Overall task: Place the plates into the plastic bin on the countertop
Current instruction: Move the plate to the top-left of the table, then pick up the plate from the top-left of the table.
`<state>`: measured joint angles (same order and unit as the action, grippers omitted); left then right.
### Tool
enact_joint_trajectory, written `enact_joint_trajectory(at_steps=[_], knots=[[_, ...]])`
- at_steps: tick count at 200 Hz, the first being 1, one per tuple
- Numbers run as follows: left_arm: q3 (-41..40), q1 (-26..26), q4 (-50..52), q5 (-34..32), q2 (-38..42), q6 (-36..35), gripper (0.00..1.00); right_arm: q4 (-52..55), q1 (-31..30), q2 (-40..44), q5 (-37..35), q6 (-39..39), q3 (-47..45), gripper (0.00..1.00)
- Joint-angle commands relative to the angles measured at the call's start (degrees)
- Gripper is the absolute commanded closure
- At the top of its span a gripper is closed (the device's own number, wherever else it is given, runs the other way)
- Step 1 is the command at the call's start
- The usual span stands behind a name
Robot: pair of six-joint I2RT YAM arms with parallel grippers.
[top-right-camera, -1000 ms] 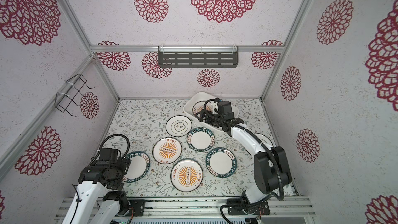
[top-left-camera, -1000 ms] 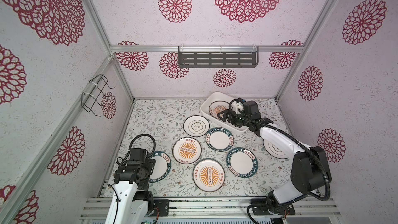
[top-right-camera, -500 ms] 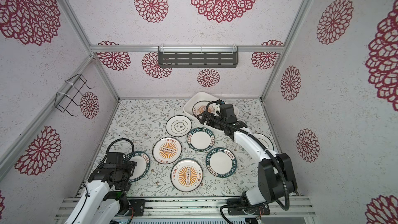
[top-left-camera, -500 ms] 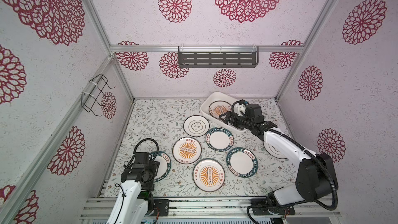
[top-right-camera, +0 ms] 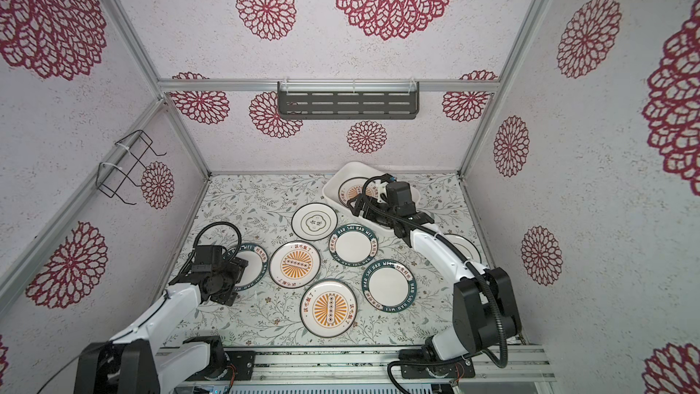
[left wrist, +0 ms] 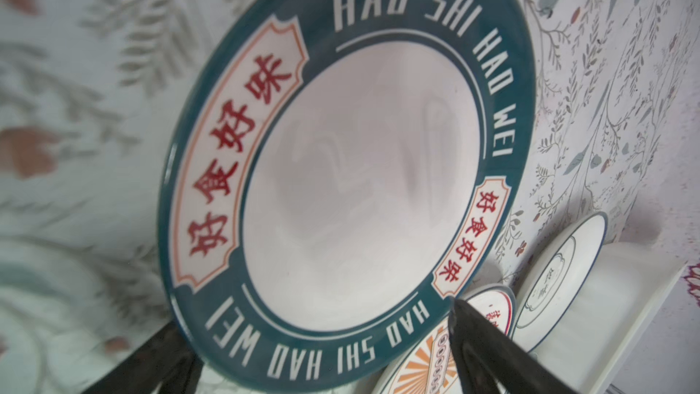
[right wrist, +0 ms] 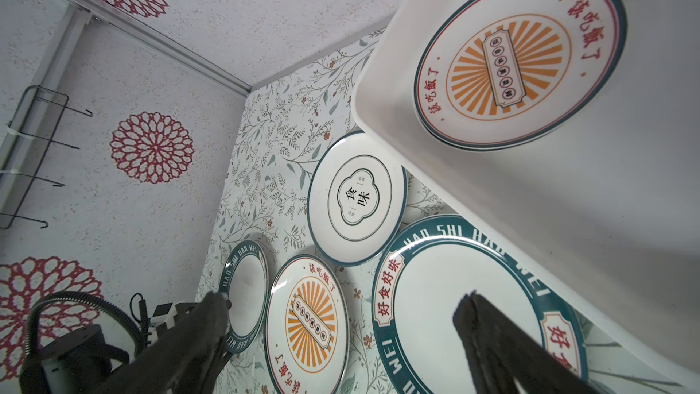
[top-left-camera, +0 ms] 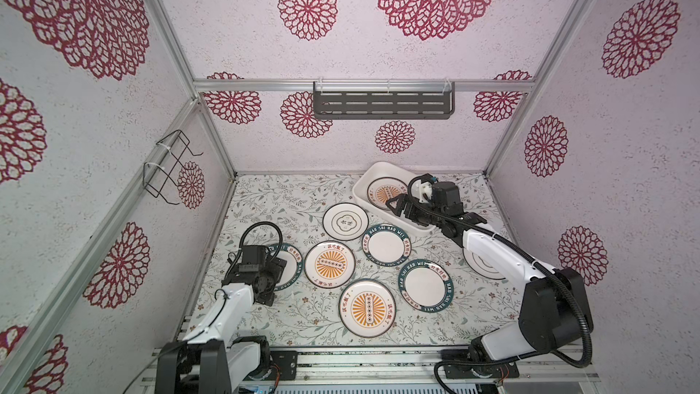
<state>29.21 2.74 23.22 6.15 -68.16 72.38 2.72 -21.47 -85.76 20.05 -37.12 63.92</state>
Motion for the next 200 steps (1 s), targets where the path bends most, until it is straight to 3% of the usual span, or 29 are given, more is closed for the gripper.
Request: enact_joint_trajectory(at_steps=[1, 18, 56, 104, 140, 181, 200], knots=[[7.0, 2.4, -9.9, 4.1, -9.4, -10.0, 0.06, -3.1, -0.8, -1.4, -2.8, -1.4, 3.7, 0.01], [12.5, 4.0, -13.2, 8.0, -17.2, -12.5, 0.15, -3.2, -1.5, -2.6, -4.7, -1.8, 5.3, 0.01], [22.0, 6.7, -17.1, 13.2, -29.0, -14.0, 0.24, -3.9, -3.4, -4.8, -9.1, -3.5, 7.4, 0.01], [25.0, 11.0, -23.3, 19.3, -37.1, -12.2, 0.34, -6.0, -4.9, -6.9, -13.7, -6.0, 8.1, 0.01], [27.9, 12.7, -23.1, 21.6, -41.4, -13.5, 0.35, -5.6, -5.9, -8.3, -16.0, -6.4, 9.7, 0.01], [29.7, 13.3, -22.5, 22.1, -43.7, -15.1, 0.51, -4.5, -6.3, -9.3, -17.6, -6.6, 11.3, 0.01], [29.9, 13.2, -23.5, 22.4, -46.3, -14.8, 0.66, -3.7, -6.2, -9.9, -17.6, -6.1, 12.4, 0.01]])
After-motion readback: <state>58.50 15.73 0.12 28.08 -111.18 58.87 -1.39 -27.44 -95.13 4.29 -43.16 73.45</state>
